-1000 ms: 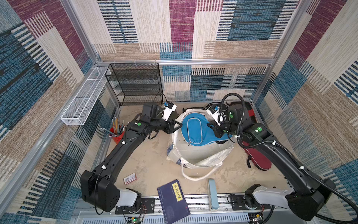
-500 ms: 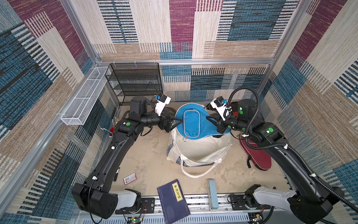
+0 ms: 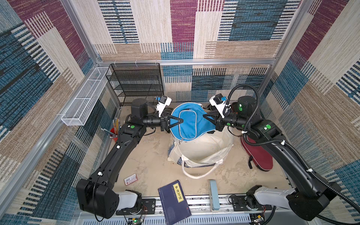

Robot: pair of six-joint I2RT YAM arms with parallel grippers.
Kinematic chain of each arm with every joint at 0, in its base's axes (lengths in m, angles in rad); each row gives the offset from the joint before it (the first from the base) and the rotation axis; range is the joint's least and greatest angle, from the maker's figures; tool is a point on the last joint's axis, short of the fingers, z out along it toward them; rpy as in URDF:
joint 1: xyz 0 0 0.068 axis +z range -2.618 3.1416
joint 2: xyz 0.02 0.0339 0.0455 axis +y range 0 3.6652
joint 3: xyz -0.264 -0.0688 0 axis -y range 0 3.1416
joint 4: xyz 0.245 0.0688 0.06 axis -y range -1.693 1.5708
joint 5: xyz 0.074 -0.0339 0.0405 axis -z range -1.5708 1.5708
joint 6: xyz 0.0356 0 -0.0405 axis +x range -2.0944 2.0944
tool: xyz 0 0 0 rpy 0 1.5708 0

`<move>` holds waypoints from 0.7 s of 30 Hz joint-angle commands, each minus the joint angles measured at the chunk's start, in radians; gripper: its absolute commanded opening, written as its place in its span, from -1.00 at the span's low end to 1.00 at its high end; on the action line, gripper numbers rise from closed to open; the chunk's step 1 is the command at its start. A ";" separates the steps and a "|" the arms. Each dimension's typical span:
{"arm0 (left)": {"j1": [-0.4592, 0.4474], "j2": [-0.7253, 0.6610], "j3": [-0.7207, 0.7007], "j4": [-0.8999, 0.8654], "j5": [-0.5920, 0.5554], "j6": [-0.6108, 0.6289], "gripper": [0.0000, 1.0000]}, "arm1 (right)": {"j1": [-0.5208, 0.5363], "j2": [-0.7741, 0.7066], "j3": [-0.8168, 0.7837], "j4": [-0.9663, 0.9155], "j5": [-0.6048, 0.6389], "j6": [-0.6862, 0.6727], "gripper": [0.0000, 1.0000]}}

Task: Remove the ping pong set from the canvas bag
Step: Place the ping pong set at the center of the board.

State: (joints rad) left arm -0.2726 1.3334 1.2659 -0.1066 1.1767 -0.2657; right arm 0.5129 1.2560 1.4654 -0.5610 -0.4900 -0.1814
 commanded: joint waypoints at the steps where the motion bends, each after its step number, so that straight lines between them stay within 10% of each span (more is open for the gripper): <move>1: 0.017 0.001 -0.002 0.154 0.074 -0.066 -1.00 | -0.001 0.020 0.038 -0.003 -0.047 -0.027 -0.27; 3: 0.036 0.005 0.005 0.149 0.119 -0.057 -1.00 | -0.019 0.030 0.076 -0.060 -0.043 -0.074 0.65; 5: 0.049 0.020 0.026 0.117 0.161 -0.037 -1.00 | -0.027 0.045 0.111 -0.094 -0.065 -0.118 0.99; 18: 0.055 0.119 0.219 -0.353 0.240 0.290 -1.00 | -0.048 0.275 0.317 -0.309 -0.245 -0.269 0.99; 21: 0.055 0.124 0.231 -0.373 0.234 0.307 -1.00 | -0.049 0.301 0.318 -0.353 -0.347 -0.289 0.04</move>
State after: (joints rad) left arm -0.2173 1.4582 1.4761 -0.4431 1.3342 -0.0441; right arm 0.4637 1.5402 1.7798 -0.8379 -0.7280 -0.4252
